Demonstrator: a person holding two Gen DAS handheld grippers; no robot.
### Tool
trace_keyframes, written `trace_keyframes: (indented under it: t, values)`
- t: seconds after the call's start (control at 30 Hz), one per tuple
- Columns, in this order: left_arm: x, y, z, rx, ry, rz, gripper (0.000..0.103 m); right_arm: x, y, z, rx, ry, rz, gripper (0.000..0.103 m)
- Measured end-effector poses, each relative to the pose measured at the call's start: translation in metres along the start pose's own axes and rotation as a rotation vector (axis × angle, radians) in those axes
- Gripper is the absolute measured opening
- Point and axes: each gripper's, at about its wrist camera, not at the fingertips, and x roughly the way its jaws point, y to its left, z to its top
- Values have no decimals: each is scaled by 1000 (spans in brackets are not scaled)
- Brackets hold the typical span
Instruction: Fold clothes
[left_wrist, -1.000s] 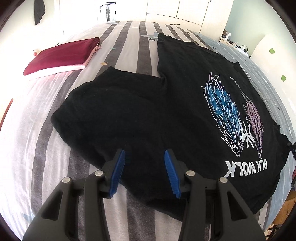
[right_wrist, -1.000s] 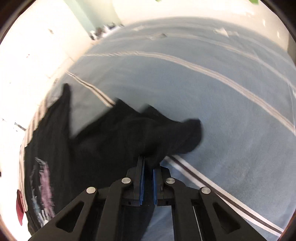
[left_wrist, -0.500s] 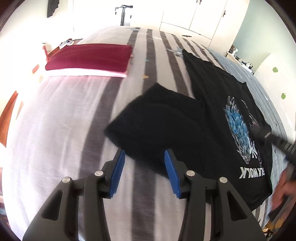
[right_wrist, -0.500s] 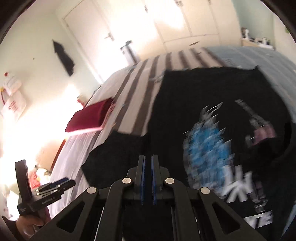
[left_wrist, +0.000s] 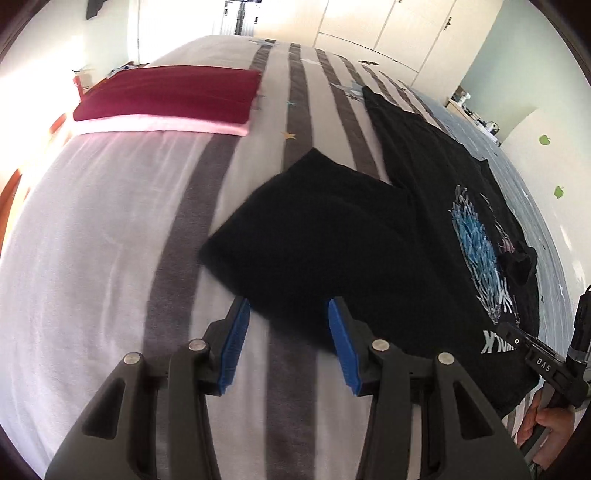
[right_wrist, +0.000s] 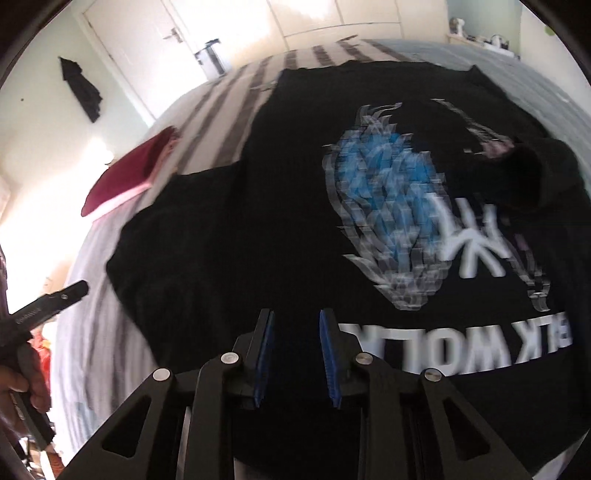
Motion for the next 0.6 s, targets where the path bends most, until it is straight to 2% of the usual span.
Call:
trace_keyframes:
  t: [0.13,0.23,0.4,0.5,0.53,0.57,0.6]
  values:
    - [25,-63,8,73,19,-79,42,-24,-69,-1,26,-33,-155,25]
    - [49,-126,12,139,46,-146,42,-41,-117,-3,47,-53,-257,29]
    - [88,-236,17,266,74,-250,43,-61,-173,-19,85,-56,-312,29]
    - [106,-292,23,340,77,-296,46,-66,-193,-27,66,-51,-313,29]
    - [111,-308,24,365,78,-308,46,-67,-197,-29,57,-53,-311,32]
    - [117,-324,25,392,77,-318,47,-67,-200,-30,46,-56,-310,40]
    - [121,-336,26,421,73,-317,49,-67,-204,-32,34,-59,-308,44]
